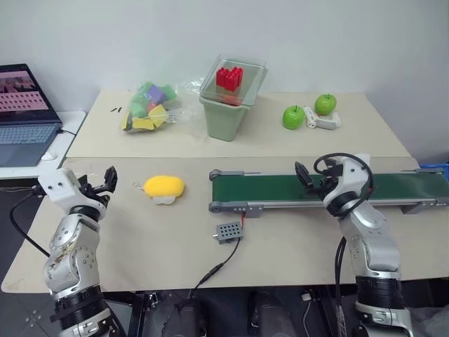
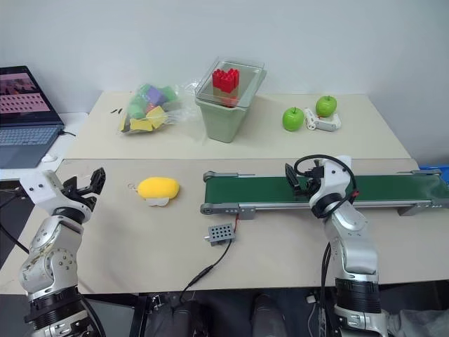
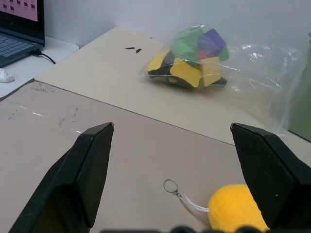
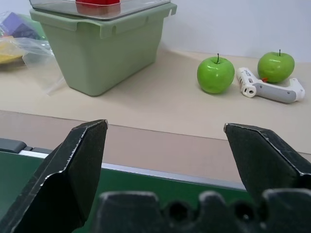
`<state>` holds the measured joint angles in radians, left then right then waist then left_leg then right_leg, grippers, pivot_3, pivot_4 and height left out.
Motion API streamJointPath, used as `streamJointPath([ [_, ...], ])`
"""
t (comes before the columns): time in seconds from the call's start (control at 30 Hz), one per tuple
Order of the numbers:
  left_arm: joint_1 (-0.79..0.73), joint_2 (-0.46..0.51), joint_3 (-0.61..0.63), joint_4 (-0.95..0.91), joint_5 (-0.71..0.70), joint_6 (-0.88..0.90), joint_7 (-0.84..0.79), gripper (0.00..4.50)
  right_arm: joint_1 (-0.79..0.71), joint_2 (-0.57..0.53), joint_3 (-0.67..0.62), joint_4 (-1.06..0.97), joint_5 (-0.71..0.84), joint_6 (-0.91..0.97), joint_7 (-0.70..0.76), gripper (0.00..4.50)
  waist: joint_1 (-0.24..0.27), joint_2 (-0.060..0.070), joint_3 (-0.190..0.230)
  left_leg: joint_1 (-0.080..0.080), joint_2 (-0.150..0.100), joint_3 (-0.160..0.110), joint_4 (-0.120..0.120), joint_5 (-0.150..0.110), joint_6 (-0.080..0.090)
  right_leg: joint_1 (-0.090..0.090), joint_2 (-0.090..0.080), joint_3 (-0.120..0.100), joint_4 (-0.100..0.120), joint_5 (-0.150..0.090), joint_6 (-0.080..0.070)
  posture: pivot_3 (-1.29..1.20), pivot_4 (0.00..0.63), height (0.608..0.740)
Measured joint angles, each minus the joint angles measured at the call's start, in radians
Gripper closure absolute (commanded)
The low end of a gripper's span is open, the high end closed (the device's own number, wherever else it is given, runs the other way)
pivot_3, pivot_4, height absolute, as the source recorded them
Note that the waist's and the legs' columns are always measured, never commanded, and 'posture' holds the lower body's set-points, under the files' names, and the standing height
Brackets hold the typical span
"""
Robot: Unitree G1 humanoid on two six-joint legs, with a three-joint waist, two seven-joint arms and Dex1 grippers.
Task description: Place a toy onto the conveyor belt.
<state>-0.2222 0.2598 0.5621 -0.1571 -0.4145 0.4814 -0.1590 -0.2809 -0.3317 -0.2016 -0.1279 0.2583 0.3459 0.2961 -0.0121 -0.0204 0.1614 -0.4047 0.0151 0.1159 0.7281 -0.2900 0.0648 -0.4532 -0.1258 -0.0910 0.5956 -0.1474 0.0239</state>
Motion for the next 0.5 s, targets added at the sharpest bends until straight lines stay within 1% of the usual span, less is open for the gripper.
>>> streamJointPath([
  [0.3,0.026,0.002,-0.03,0.018,0.001,0.0,0.015,0.38,0.0,-0.003,0.002,0.0,-0.004,0.0,0.003,0.0,0.0,0.0,0.0,0.0,0.0,0.0,0.0,0.0,0.0,0.0,0.0,0.0,0.0,0.0,0.0,0.0,0.15,0.74],
  [0.5,0.026,0.003,-0.033,0.018,-0.01,0.0,0.02,0.38,-0.004,-0.052,0.066,-0.001,-0.039,0.0,0.062,0.0,0.0,0.0,0.0,0.0,0.0,0.0,0.0,0.0,0.0,0.0,0.0,0.0,0.0,0.0,0.0,0.0,0.15,0.74],
])
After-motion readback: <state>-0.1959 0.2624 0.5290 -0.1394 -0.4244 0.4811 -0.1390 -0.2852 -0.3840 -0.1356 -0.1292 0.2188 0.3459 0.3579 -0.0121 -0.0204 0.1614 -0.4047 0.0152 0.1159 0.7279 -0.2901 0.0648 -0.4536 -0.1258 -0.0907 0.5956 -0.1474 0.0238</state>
